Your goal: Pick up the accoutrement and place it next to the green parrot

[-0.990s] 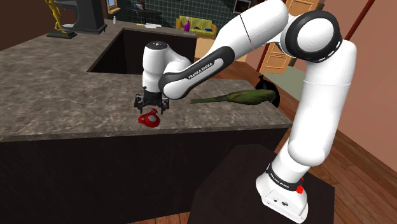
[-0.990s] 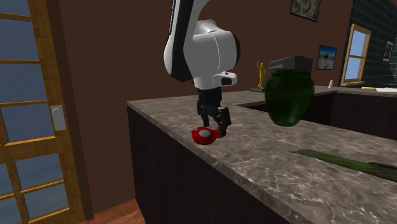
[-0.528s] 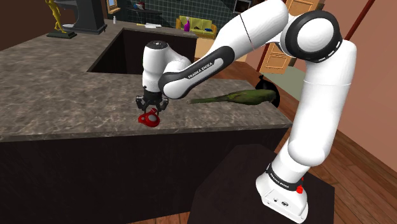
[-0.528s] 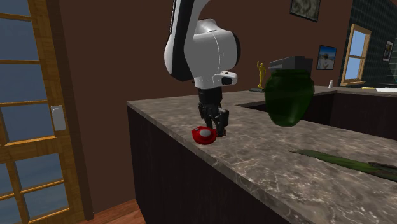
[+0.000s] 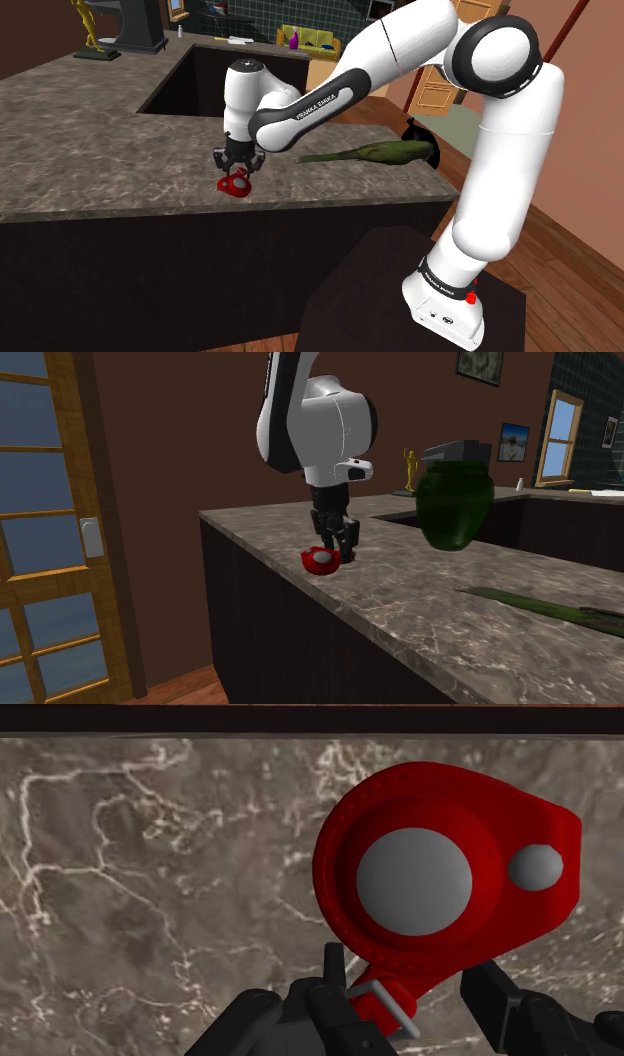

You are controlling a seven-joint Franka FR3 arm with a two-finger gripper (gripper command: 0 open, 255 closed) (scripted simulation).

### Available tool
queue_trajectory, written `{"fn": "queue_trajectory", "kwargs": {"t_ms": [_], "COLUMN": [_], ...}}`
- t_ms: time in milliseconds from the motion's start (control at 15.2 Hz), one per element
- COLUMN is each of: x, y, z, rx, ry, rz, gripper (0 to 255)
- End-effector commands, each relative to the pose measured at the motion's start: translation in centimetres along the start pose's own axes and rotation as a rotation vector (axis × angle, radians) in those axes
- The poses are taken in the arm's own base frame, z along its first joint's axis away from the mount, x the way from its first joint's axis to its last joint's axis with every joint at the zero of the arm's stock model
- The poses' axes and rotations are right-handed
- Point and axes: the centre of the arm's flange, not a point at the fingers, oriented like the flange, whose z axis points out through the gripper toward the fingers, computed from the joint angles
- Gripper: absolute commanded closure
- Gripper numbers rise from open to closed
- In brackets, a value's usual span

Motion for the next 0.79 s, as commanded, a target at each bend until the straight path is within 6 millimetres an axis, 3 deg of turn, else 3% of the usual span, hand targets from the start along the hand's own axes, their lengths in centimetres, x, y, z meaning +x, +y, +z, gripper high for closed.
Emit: {"fn": "queue_trajectory", "kwargs": {"t_ms": [0,726], "x": [0.2,1.4], "y": [-0.1,-0.5], "z": [-1.0,-6.6], "rx": [0.000,0.000], "ry": [0.000,0.000], "rz": [0.000,0.000], "gripper": [255,255]}}
